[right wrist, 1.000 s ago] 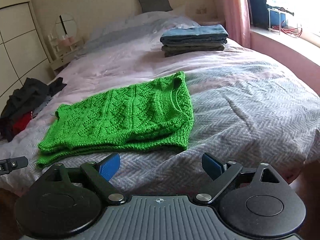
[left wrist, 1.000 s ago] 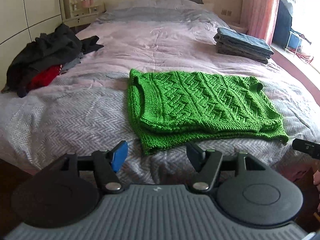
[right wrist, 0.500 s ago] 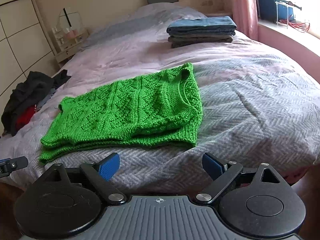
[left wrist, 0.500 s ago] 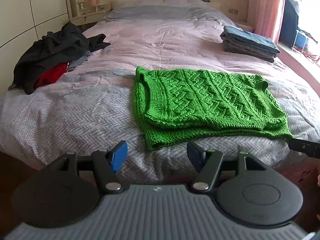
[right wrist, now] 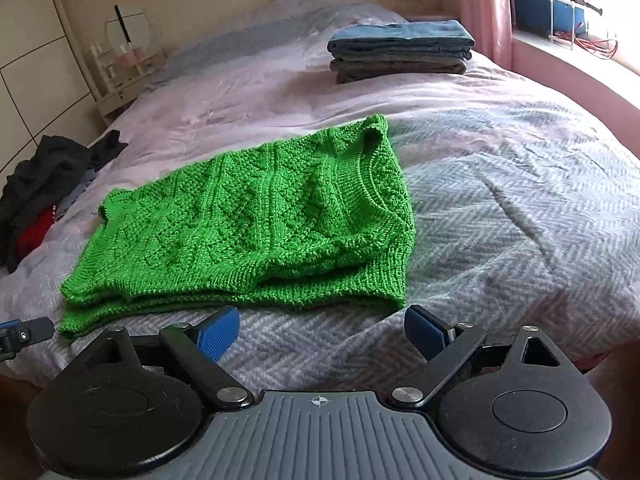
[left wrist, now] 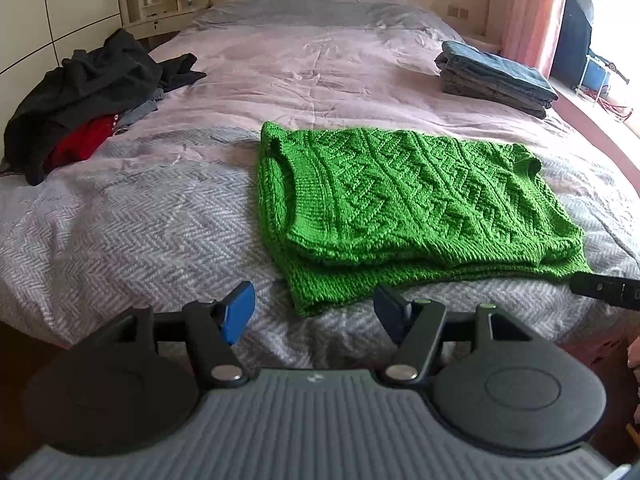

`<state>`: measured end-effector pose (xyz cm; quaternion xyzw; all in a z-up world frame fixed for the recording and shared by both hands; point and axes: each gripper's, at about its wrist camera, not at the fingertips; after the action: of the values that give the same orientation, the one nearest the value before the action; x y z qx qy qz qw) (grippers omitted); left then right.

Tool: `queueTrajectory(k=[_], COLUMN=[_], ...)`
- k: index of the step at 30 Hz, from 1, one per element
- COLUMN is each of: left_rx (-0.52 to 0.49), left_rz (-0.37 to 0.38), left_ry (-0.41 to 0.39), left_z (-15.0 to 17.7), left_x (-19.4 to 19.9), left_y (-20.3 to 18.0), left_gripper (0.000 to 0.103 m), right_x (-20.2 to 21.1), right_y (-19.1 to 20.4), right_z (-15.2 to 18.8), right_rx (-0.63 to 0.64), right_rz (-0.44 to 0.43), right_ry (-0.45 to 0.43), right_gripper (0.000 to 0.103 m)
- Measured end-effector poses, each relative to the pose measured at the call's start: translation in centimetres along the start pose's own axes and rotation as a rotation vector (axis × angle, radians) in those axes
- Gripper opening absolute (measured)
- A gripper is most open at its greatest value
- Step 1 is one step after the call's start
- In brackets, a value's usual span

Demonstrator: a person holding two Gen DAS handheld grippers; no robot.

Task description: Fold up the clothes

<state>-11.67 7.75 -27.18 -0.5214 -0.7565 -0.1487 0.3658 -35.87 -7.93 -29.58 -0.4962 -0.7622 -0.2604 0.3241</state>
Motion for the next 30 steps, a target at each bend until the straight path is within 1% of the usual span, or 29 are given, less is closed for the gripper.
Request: queueTrajectory(k=[3, 6, 9, 10, 12, 14, 16, 17, 18, 20, 21, 22, 23, 25, 29, 30], left_rx=[0.013, 0.029, 0.037, 0.035, 0.026, 0.013, 0.005, 0.002, -0.002, -0.009, -0.014, -0.019, -0.022, -0.015, 0.007, 0.013], left_rz=[0.01, 0.028, 0.091, 0.113, 0.147, 0.172, 0.204, 0.22, 0.233, 0.254, 0.262, 0.266, 0.27, 0.274, 0.279, 0.28], left_ry=[-0.004, -0.014, -0.063, -0.082, -0.115, -0.135, -0.139, -0.139, -0.134, -0.124, -0.121, -0.116, -0.106, -0.09, -0.06, -0.052], left_z=[-0.2, -0.4, -0.8, -1.1, -1.7, -2.4, -3.0, -3.3, -3.6, -3.9, -4.0, -4.0, -4.0, -3.6, -2.6, -2.3], left_x=[-0.3, -0.4, 0.3, 0.6, 0.7, 0.4, -0.4, -0.8, -1.4, -2.3, -2.8, -3.3, -3.9, -4.8, -6.2, -6.6], left_y=[0.5, 1.1, 1.5, 1.6, 1.9, 2.0, 2.3, 2.4, 2.5, 2.7, 2.7, 2.8, 2.8, 3.1, 3.8, 3.9], left_gripper=[0.062, 0.062, 0.06, 0.06, 0.055, 0.053, 0.046, 0.04, 0.033, 0.028, 0.028, 0.028, 0.028, 0.028, 0.026, 0.026], right_x=[-0.4, -0.4, -0.1, 0.0, 0.0, -0.3, -1.4, -2.1, -2.7, -3.8, -4.3, -4.8, -5.3, -6.5, -7.8, -8.1], right_y=[0.2, 0.2, -0.5, -1.1, -2.7, -4.9, -7.1, -7.9, -8.6, -9.5, -9.7, -9.9, -10.1, -10.6, -10.9, -10.9], right_z=[-0.3, -0.5, -0.8, -1.1, -1.8, -2.5, -2.9, -3.0, -3.0, -3.2, -3.2, -3.3, -3.3, -3.2, -2.9, -3.0], right_rx=[0.011, 0.014, -0.001, -0.024, -0.108, -0.251, -0.396, -0.457, -0.503, -0.546, -0.553, -0.559, -0.566, -0.601, -0.606, -0.605], right_rz=[0.013, 0.005, -0.022, -0.051, -0.122, -0.225, -0.305, -0.328, -0.33, -0.312, -0.301, -0.289, -0.277, -0.273, -0.251, -0.25], right_ry=[0.006, 0.003, -0.009, -0.015, -0.028, -0.04, -0.024, -0.011, 0.003, 0.018, 0.026, 0.033, 0.04, 0.071, 0.097, 0.105], right_gripper=[0.092, 0.092, 0.092, 0.092, 0.092, 0.092, 0.092, 0.092, 0.092, 0.091, 0.077, 0.07, 0.068, 0.068, 0.068, 0.066])
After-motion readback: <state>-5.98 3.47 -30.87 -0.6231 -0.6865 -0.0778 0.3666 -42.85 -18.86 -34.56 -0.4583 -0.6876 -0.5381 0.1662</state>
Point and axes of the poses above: each gripper's, at about its wrist camera, not at the fingertips, and x roughly against the way its jaws point, y to its left, z to its underside, and after that the axes turned 12 degrees about z, right-handed
